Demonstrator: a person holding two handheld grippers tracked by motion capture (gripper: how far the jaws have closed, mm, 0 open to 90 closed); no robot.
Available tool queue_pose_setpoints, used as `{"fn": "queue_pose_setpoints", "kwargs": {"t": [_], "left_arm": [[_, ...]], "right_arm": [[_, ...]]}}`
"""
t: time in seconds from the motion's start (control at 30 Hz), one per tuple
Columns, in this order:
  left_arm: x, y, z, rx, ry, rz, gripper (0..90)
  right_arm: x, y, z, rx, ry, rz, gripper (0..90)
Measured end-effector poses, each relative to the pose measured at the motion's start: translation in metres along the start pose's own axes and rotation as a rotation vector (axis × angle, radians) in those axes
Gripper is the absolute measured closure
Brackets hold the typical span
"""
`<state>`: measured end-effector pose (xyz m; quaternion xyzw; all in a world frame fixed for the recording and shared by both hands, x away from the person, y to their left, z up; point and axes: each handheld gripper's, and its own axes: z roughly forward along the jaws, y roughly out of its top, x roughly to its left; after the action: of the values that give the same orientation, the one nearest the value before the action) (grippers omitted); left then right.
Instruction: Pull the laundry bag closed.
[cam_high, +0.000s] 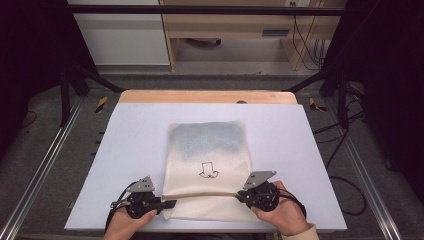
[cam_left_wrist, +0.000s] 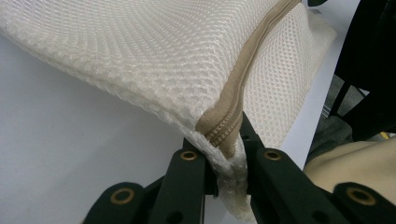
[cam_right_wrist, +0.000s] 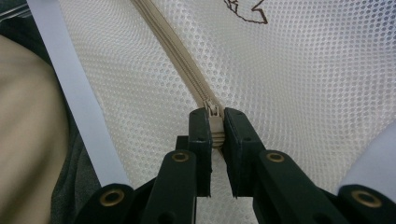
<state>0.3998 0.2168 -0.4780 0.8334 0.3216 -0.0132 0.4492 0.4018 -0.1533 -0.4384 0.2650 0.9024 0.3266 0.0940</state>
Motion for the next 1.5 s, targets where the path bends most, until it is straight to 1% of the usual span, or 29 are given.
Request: {"fn": "queue_pose_setpoints", "kwargs": {"t": [0.03,0.07,0.13,0.27,0.33,0.37,0.7,0.77,0.87,0.9,1.07,1.13,1.33,1.37,1.5], "left_arm": [[0.0,0.0,0.0,0.002,0.001,0.0,84.6],[0.0,0.0,0.0,0.0,0.001,-0.001,84.6],[0.0,0.0,0.0,-0.001,0.002,0.001,84.6],[0.0,0.0,0.0,-0.002,0.002,0.0,84.6],[0.0,0.0,0.0,-0.001,0.002,-0.001,84.5],[0.0,0.0,0.0,-0.001,0.003,0.0,84.6],[0.0,0.0,-0.001,0.0,0.006,0.002,84.6],[0.0,0.0,0.0,0.001,0.004,0.001,84.6],[0.0,0.0,-0.001,0.0,0.004,0.0,84.6],[0.0,0.0,-0.001,0.0,0.007,0.001,84.6],[0.0,0.0,0.0,0.001,0.005,0.001,84.5],[0.0,0.0,0.0,0.002,0.006,0.002,84.6],[0.0,0.001,-0.001,0.001,0.009,0.004,84.5],[0.0,0.001,-0.001,0.002,0.01,0.005,84.6],[0.0,0.001,-0.001,0.002,0.011,0.006,84.5]], "right_arm": [[0.0,0.0,0.0,0.005,-0.002,0.004,82.0],[0.0,-0.001,0.0,0.01,-0.005,-0.003,82.0],[-0.001,-0.002,-0.001,0.004,0.0,0.002,82.0],[-0.002,-0.004,-0.001,0.006,-0.005,0.013,82.0],[-0.003,-0.005,-0.002,0.01,-0.005,0.01,82.0],[-0.003,-0.006,-0.002,0.007,-0.005,0.02,82.0],[-0.006,-0.011,-0.004,0.015,-0.007,0.042,82.0],[-0.008,-0.013,-0.004,0.014,-0.008,0.04,82.0],[-0.008,-0.015,-0.005,0.021,-0.014,0.048,82.0],[-0.009,-0.016,-0.005,0.015,-0.01,0.052,81.9],[-0.011,-0.019,-0.006,0.019,-0.011,0.063,82.0],[-0.012,-0.021,-0.006,0.021,-0.011,0.063,82.0],[-0.015,-0.027,-0.007,0.04,-0.018,0.084,81.9],[-0.016,-0.027,-0.006,0.035,-0.016,0.08,81.9],[-0.017,-0.03,-0.007,0.042,-0.022,0.092,82.0]]}}
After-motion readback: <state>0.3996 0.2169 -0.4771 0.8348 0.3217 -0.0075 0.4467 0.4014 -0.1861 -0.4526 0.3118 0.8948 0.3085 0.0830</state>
